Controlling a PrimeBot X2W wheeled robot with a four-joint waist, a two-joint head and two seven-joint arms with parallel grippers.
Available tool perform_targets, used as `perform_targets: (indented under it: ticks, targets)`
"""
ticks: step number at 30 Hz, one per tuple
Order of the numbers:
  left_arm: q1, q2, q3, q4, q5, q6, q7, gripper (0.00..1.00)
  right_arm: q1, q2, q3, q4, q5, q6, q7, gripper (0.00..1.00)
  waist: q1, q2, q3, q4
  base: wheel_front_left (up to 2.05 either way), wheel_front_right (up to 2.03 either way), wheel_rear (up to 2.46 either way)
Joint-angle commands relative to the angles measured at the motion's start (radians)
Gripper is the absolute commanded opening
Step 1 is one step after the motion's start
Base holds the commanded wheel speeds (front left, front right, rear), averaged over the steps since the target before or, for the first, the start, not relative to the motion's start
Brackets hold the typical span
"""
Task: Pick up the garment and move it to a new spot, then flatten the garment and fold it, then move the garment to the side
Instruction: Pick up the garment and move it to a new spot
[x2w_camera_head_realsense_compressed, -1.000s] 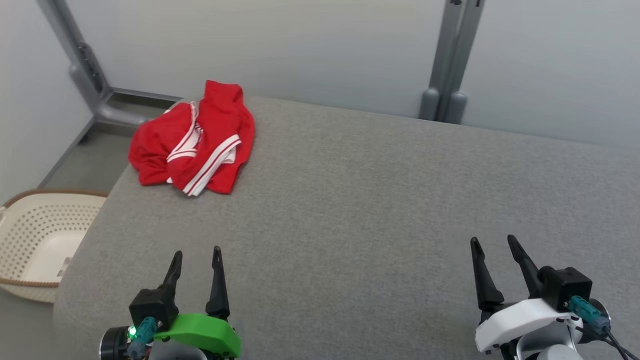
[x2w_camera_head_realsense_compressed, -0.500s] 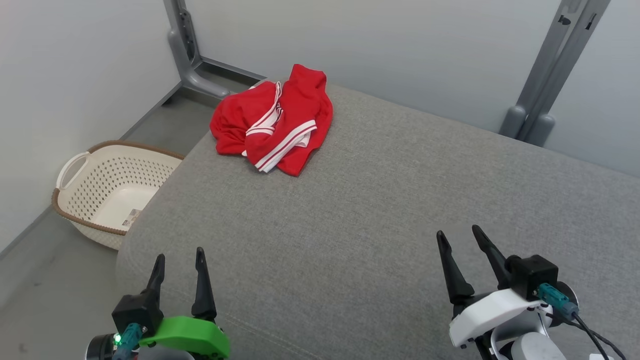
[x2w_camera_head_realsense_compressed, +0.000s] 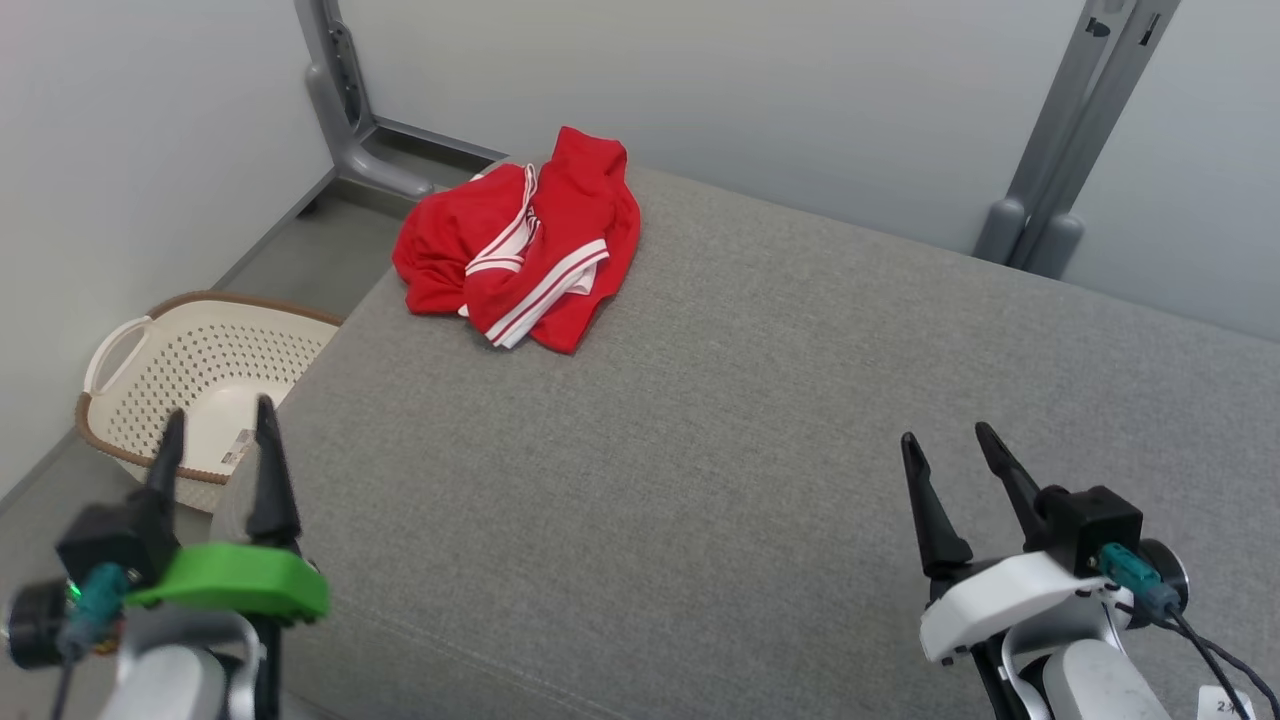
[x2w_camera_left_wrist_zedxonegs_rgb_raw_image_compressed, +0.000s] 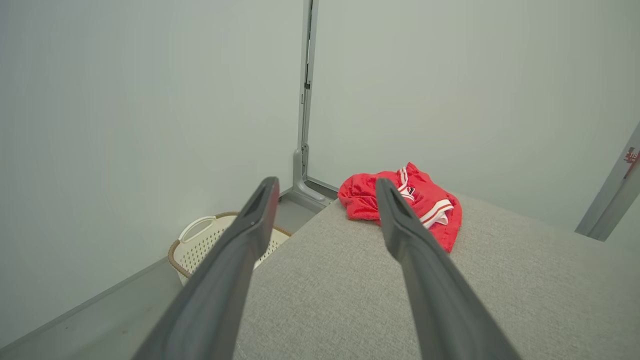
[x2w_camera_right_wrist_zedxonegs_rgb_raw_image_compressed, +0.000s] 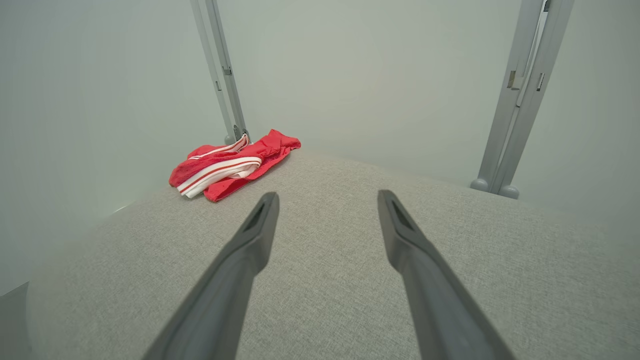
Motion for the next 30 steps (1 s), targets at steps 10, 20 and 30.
perform_targets:
  ticks: [10, 20, 30]
  targets:
    - [-0.411, 0.223, 0.068, 0.009, 0.018, -0.091, 0.165, 1.0, -0.11, -0.005, -0.016, -0.089, -0.121, -0.001, 0.068, 1.0, 0.0, 0.0, 0.262, -0.209, 0.0, 0.0, 0.0]
    - [-0.671, 0.244, 0.073, 0.36, -0.024, -0.123, 0.294, 1.0, -0.204, -0.004, -0.021, -0.17, -0.187, -0.001, 0.113, 1.0, 0.0, 0.0, 0.463, -0.344, 0.0, 0.0, 0.0]
    - [-0.738, 0.162, 0.05, 0.632, -0.113, -0.214, 0.387, 1.0, -0.22, -0.003, -0.047, -0.215, -0.214, -0.001, 0.128, 1.0, 0.0, 0.0, 0.572, -0.381, 0.0, 0.0, 0.0]
